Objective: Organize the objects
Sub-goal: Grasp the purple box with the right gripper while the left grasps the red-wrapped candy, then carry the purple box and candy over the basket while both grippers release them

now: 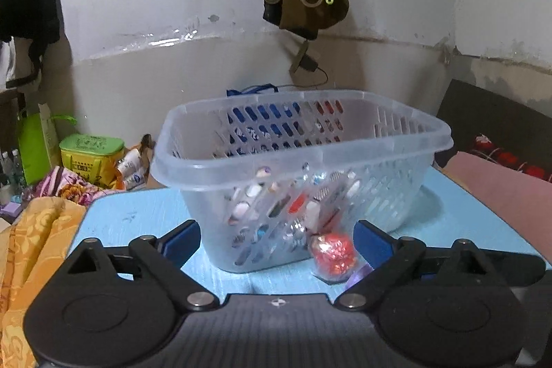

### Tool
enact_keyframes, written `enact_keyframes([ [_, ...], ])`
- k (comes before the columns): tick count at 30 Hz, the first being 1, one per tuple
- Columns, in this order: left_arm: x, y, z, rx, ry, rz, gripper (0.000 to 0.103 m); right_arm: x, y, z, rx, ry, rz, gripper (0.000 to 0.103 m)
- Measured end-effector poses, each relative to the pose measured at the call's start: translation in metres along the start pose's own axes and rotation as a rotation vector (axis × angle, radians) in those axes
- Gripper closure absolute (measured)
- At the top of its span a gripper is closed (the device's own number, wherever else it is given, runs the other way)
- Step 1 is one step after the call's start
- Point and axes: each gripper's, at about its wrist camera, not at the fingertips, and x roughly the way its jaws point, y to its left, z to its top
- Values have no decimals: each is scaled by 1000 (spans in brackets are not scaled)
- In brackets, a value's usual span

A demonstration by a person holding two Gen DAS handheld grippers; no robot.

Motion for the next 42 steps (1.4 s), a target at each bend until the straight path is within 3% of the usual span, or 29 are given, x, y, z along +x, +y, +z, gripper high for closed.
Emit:
enact_keyframes([
  [7,25,-16,-9,-8,83,-13,10,-21,-32,-9,25,-3,-32,47],
  [14,46,-48,-15,39,114,14,11,-38,-62,-20,79,-32,-53,46],
  [17,58,-60,-17,61,146,62,29,-40,-64,-20,79,-36,-42,46],
  [22,73,-68,-23,87,183,127,35,-40,-70,-21,71,-43,-24,46],
  [23,74,-69,-23,90,181,139,40,-41,-71,-21,75,-44,-20,46],
  [25,72,-69,-23,88,176,141,60,-42,-73,-22,79,-47,-18,46],
  [26,70,-70,-23,93,171,144,62,-43,-74,-23,79,-48,-19,46],
  [33,47,-76,-26,163,111,139,63,-43,-79,-24,87,-45,-22,47],
  [42,30,-74,-19,187,91,92,62,-44,-71,-23,61,-45,-21,47],
])
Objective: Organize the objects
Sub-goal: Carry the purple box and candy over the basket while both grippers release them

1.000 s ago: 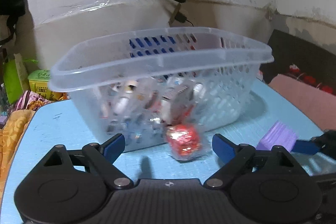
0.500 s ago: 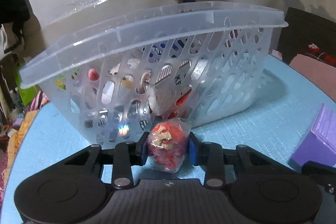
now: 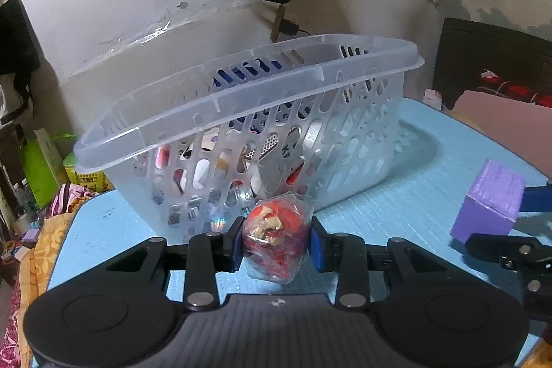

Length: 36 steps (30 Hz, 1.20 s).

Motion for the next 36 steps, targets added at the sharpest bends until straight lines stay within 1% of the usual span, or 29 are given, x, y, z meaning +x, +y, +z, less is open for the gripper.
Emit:
enact_keyframes([
  [13,-12,11,-8,26,-16,-30,62,0,9,5,-26,10,-18,47],
  [16,-15,13,-9,28,-20,-42,62,1,12,7,-30,11,-13,47],
  [19,-19,17,-10,24,-31,-61,62,-3,13,11,-17,-2,11,47],
  [21,-24,20,-9,22,-47,-73,62,-9,14,16,-15,-23,30,47],
  [25,-36,32,-5,-8,-80,-116,62,-27,19,26,-39,-98,73,47],
  [29,-55,49,-1,-52,-136,-162,62,-45,20,38,-30,-155,113,47],
  [32,-69,68,7,-123,-179,-189,62,-55,16,53,4,-203,129,47],
  [34,-74,84,19,-181,-205,-199,62,-59,13,67,25,-236,120,47],
  [36,-72,97,34,-236,-211,-200,62,-61,14,86,30,-273,100,47],
])
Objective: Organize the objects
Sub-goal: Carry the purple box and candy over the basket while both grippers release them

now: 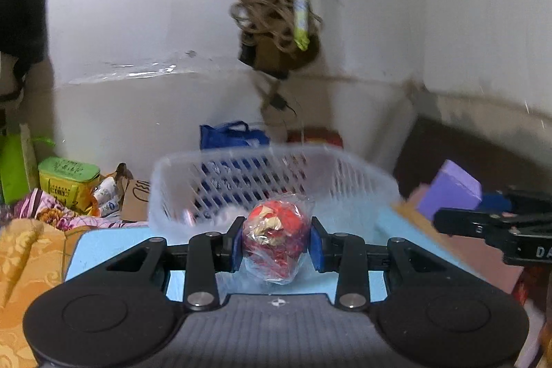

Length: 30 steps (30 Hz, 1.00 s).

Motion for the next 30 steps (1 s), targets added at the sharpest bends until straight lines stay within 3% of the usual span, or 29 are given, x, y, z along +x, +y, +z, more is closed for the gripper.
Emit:
enact_keyframes([
  [3,15,7,32,-50,-9,14,62,20,4,28,-6,-23,-17,47],
  [7,46,6,60,-87,17,41,62,64,9,50,-54,44,-73,47],
  [10,73,5,67,-77,54,88,62,93,2,55,-47,71,-97,47],
  [13,95,13,61,-118,107,67,62,114,-8,49,-17,101,-94,46],
  [15,100,17,54,-109,108,85,51,119,-13,45,-8,91,-86,44],
  [16,102,21,52,-116,108,88,43,120,-14,43,-9,80,-85,28],
  [17,104,24,51,-129,103,88,25,123,-14,43,-16,83,-91,4],
  [18,105,28,50,-139,96,89,11,123,-14,41,-19,71,-109,0],
  [20,105,31,49,-148,81,108,5,113,-14,38,-26,9,-141,0],
  [26,83,29,47,-115,4,147,5,89,-22,35,12,-30,-109,0],
  [30,59,21,44,-73,-45,144,2,78,-23,32,11,4,-128,0],
])
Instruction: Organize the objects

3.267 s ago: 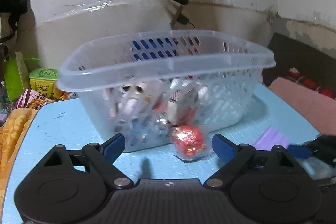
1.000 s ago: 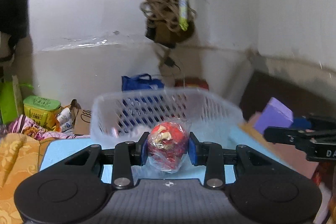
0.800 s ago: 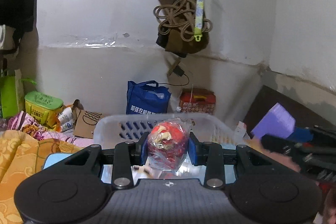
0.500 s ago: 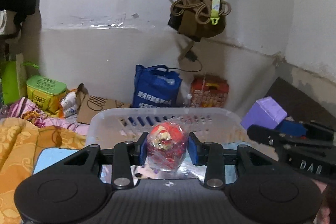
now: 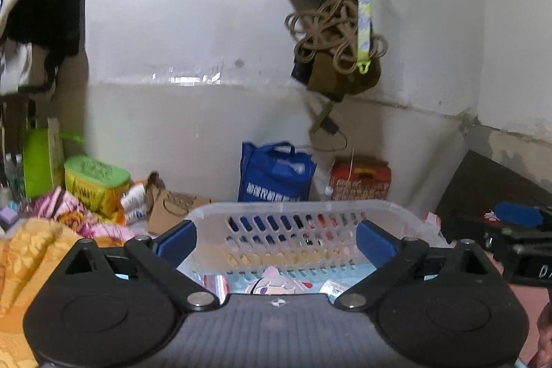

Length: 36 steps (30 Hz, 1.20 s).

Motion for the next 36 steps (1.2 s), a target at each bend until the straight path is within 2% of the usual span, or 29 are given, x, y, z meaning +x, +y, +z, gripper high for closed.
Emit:
enact_keyframes([
  [5,-17,-9,-10,48,24,1,0,-12,9,-6,30,55,-145,0],
  [6,-18,-11,-13,60,35,6,0,-15,11,-8,22,69,-152,0],
  [8,-20,-13,-19,70,68,13,0,-22,18,-15,12,84,-133,0],
  [13,-28,-10,-31,53,121,-25,0,-36,27,-25,53,136,-75,0],
  [17,-34,-15,-36,81,110,15,0,-44,33,-26,17,120,-89,0],
  [22,-38,-13,-39,66,103,46,0,-50,30,-31,17,100,-87,0],
  [27,-37,-5,-40,23,108,62,0,-52,16,-34,80,107,-88,0],
  [31,-37,-6,-44,26,105,75,0,-54,9,-36,125,74,-42,0],
  [36,-39,-11,-46,41,97,67,0,-54,18,-38,78,66,-62,0],
])
